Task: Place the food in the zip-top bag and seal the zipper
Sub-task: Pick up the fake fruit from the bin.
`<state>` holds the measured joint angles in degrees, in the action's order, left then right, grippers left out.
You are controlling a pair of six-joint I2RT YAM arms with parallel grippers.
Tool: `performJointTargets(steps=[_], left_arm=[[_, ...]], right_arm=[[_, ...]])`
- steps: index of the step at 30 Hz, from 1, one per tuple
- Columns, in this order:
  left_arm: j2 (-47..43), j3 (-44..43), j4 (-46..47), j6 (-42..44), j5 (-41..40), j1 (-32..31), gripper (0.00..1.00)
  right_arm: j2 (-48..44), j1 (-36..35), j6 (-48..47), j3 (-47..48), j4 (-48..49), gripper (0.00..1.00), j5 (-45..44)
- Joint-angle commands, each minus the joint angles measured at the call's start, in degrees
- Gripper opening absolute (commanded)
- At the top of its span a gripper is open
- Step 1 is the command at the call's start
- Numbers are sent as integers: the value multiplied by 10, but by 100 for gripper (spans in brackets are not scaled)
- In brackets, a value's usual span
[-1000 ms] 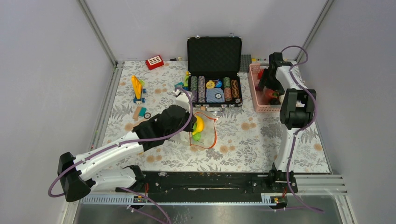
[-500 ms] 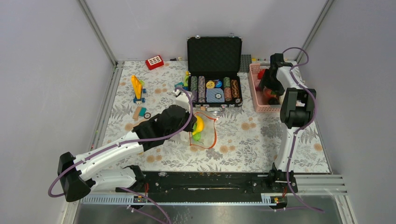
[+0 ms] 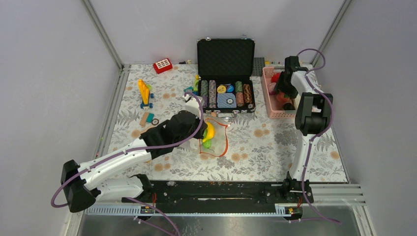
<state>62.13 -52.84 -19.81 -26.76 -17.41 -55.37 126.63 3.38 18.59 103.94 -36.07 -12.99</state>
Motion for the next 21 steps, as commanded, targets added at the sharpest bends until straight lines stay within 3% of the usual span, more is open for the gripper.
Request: performJointTargets(steps=[1, 4, 11, 21], left_arm=[[4, -10, 22, 5, -4, -1, 0], [1, -10, 22, 5, -2, -1, 0], [-3, -7, 28, 2, 7, -1, 0], [-2, -7, 29, -2, 12, -1, 0]], right_arm=[[-27, 1, -3, -17, 21, 66, -10], [-40, 0, -7, -23, 18, 57, -5], [-112, 4, 0, -69, 18, 47, 28], [-251, 4, 35, -188, 64, 46, 50]])
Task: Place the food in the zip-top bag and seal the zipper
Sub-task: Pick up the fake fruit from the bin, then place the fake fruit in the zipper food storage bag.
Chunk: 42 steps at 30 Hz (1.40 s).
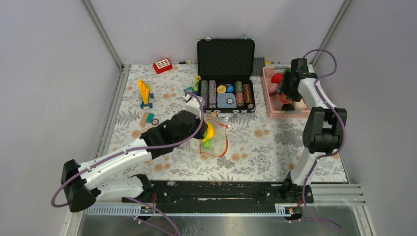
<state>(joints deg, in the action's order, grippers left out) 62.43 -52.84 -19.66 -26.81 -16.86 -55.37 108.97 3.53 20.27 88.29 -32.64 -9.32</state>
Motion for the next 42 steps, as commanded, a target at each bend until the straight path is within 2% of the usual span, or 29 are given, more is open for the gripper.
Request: performJointTargets(steps=[1, 5, 7, 14, 17, 19, 26, 33, 39, 42], left_arm=[[-6, -6, 29, -2, 7, -1, 0], [-7, -5, 31, -4, 12, -1, 0], [-7, -5, 32, -4, 13, -1, 0], [-8, -4, 33, -5, 17, -1, 0], [-7, -4, 35, -5, 17, -1, 0], [-5, -5, 35, -6, 19, -1, 0], [0, -4, 39, -7, 23, -1, 0], [6, -5, 41, -9, 24, -1, 0], [10, -6, 41, -10, 28, -1, 0], [9, -6, 41, -10, 29, -1, 0]], right_arm=[[-90, 2, 19, -43, 35, 46, 14], [-174, 2, 31, -95, 61, 46, 33], [-222, 2, 44, -136, 83, 46, 70], [-386, 1, 111, -316, 188, 45, 296], [-453, -8, 153, -397, 275, 44, 413], [-495, -28, 176, -437, 319, 44, 458], [-587, -195, 151, -467, 283, 44, 453], [-591, -308, 137, -481, 298, 44, 461], [-538, -385, 137, -464, 298, 44, 390], [-509, -421, 149, -449, 290, 45, 303]])
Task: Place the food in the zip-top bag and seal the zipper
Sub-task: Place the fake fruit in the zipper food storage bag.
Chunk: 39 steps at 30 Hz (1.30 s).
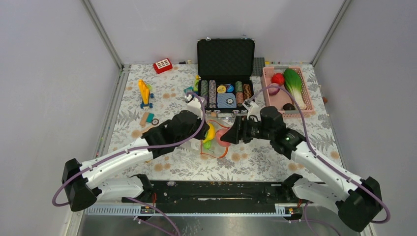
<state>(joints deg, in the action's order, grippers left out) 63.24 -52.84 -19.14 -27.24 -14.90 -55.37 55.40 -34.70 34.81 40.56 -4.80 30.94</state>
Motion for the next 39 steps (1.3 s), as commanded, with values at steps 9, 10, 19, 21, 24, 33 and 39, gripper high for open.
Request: performJointTargets(steps=[9, 10, 19, 21, 24, 33, 39], left_arm=[[1, -6, 36, -8, 15, -1, 0], [0, -6, 36, -8, 16, -1, 0], [-2, -6, 38, -10, 25, -1, 0], [-2, -5, 39, -10, 27, -1, 0], [-4, -5, 39, -11, 27, -2, 0], [-11, -2, 41, -12, 25, -1, 0], [-12, -1, 41, -13, 21, -1, 0]], right_arm=[[103, -131, 91, 56, 17, 50, -283], [111, -136, 107, 58, 23, 52, -293], [175, -171, 194, 101, 11, 63, -366], [190, -179, 193, 122, -2, 65, -376], [208, -190, 191, 141, -13, 71, -385], [217, -201, 181, 152, -19, 100, -385], [195, -205, 161, 146, -14, 100, -382]])
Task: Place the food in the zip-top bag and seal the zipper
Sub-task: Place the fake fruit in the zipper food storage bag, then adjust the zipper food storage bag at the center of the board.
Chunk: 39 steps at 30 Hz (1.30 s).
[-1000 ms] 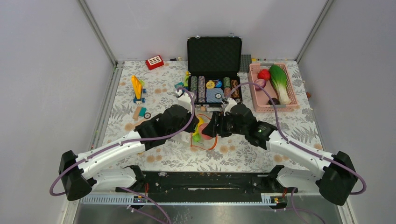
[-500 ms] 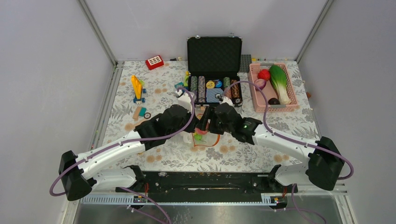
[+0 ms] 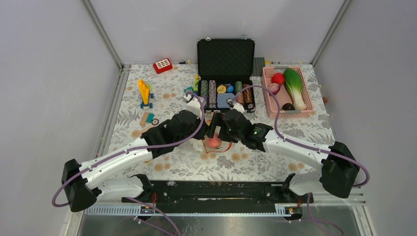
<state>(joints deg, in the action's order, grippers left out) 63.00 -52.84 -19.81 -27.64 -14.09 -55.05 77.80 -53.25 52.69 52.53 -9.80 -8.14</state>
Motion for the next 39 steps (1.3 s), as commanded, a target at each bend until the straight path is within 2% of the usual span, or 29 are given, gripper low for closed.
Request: performJointTargets(steps=[1, 8, 16, 23, 25, 29, 31, 34, 39], left_arm=[[-10, 0, 48, -9, 11, -4, 0], [-20, 1, 43, -9, -13, -4, 0], [-16, -25, 37, -22, -19, -1, 0], [10, -75, 45, -37, 11, 3, 0], [23, -94, 32, -52, 12, 3, 0], [47, -123, 28, -90, 29, 4, 0], [53, -128, 39, -110, 42, 6, 0], [59, -112, 63, -151, 83, 27, 0], [84, -63, 94, -187, 159, 73, 0]], right_arm=[[-34, -20, -23, 25, 38, 100, 12], [-96, -21, -114, 21, 13, 100, 22], [-192, -21, -255, 53, -121, 100, -22], [-285, -14, -267, 82, -227, 100, -247], [-287, 13, -261, 102, -256, 100, -278], [-267, 152, -241, 127, -277, 100, -203], [-242, 205, -238, 138, -276, 100, -205], [-186, 269, -248, 172, -276, 100, -204], [-45, 380, -240, 242, -267, 100, -137]])
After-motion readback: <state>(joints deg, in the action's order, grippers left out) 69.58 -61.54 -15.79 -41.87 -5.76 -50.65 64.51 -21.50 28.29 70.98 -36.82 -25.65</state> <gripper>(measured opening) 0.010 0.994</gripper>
